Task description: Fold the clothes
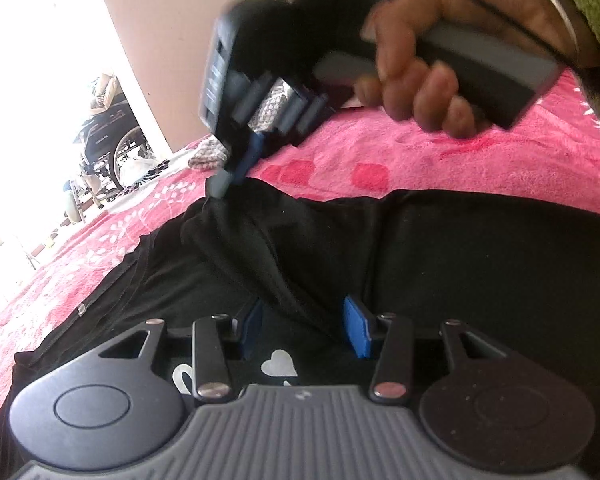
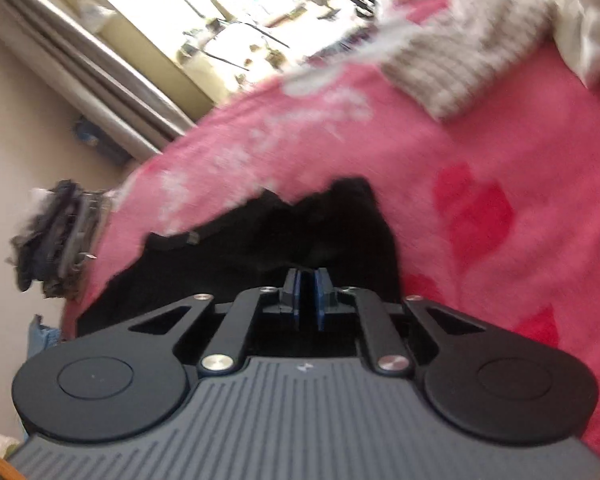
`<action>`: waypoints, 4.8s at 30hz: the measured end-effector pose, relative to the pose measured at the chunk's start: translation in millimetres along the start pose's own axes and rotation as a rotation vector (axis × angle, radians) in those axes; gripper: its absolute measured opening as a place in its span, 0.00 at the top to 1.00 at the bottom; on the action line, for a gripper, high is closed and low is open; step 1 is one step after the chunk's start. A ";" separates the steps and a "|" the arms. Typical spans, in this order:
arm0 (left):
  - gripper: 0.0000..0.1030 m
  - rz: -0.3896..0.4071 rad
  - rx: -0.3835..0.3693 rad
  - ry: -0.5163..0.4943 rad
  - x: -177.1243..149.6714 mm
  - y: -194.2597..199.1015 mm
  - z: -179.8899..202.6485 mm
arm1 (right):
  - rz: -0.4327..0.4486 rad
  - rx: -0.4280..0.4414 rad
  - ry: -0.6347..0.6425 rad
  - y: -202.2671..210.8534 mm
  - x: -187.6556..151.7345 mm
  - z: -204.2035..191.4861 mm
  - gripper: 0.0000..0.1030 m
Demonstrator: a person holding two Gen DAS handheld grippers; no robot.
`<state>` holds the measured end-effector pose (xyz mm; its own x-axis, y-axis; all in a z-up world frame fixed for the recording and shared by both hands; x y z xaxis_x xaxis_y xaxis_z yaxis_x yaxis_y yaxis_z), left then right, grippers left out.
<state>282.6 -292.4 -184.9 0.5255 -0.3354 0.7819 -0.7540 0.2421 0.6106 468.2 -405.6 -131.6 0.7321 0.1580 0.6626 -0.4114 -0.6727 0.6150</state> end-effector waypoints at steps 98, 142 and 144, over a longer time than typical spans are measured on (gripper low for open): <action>0.48 -0.051 0.271 0.497 113.1 -129.3 -114.2 | 0.006 -0.177 0.310 71.4 -89.1 0.9 0.93; 0.42 -0.228 0.400 0.980 -99.7 272.8 -315.3 | -0.258 0.268 0.417 -38.2 46.6 -336.4 0.74; 0.42 -0.244 0.392 0.958 -109.3 260.8 -302.3 | -0.302 0.281 0.422 -67.7 48.0 -367.8 0.74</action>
<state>147.6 82.6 -73.1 0.6417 0.5631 0.5206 -0.5708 -0.1028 0.8147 331.5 -86.7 15.7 0.4916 0.6073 0.6241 -0.0163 -0.7102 0.7039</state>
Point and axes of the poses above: each gripper's, at about its wrist camera, not at the fingertips, and y roughly against the way its jaws point, z to its right, x to its top, the point moved 1 cm from there along -y, roughly the way its jaws point, and after that the axes turned 15 degrees about y, right-handed, at the moved point
